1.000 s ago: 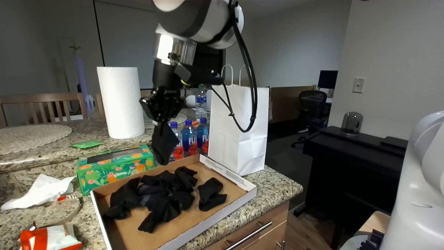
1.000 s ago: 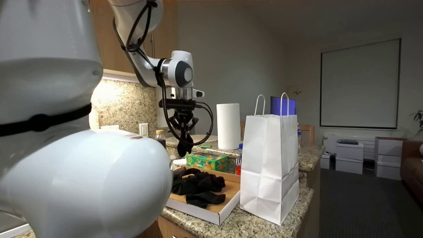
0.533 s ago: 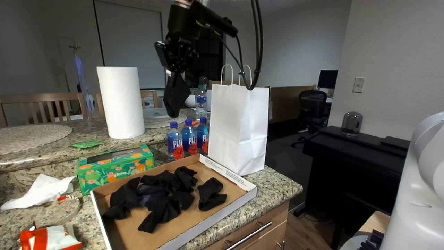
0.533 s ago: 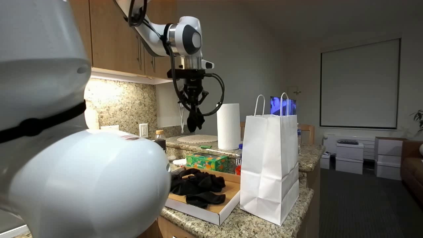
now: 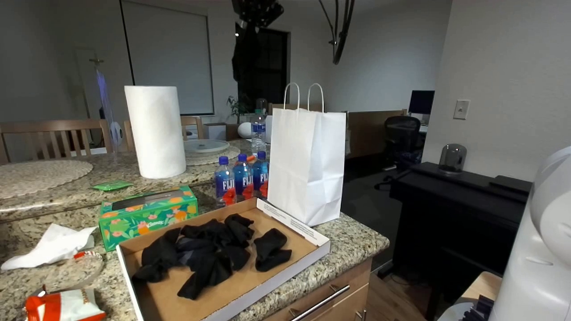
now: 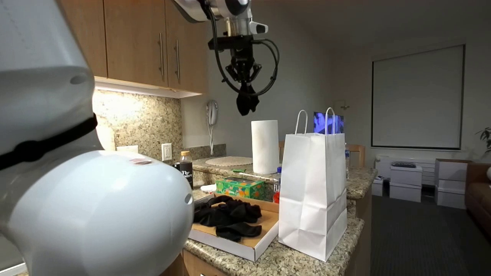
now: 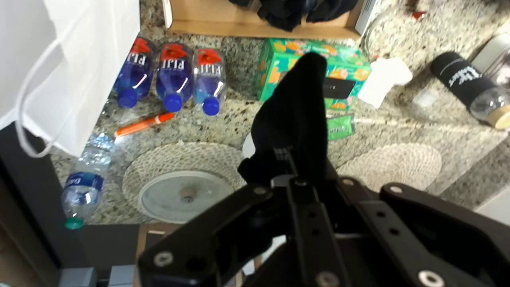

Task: Place the black socks inside the white bag

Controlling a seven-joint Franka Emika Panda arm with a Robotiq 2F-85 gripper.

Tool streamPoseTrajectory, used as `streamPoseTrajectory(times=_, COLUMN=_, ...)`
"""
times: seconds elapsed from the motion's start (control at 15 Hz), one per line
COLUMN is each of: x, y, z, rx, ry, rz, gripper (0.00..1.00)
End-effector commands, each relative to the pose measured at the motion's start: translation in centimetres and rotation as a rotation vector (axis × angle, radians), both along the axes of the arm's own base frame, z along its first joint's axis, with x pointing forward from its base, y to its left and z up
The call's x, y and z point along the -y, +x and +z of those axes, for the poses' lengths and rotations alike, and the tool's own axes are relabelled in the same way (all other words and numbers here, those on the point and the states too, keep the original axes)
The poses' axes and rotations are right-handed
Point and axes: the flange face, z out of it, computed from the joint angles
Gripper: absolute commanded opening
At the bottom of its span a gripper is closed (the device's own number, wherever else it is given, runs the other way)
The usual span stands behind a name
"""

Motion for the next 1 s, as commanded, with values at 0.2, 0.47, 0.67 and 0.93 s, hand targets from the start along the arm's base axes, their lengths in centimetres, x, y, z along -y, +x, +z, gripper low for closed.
streamPoseTrajectory(times=0.2, x=8.9, y=0.2, z=5.4, rx=0.051, ry=0.118, rz=-0.282, gripper=0.08)
streamPoseTrajectory(times=0.47, x=14.7, y=0.4, z=4.6, rx=0.033, ry=0.212, rz=-0.368, gripper=0.09)
streamPoseTrajectory(times=0.67, x=18.5, y=-0.1, z=3.8, rx=0.017, ry=0.276, rz=-0.438, gripper=0.08)
streamPoseTrajectory(times=0.93, x=21.4, y=0.1, z=1.7, rx=-0.051, ry=0.277, rz=-0.515, gripper=0.08)
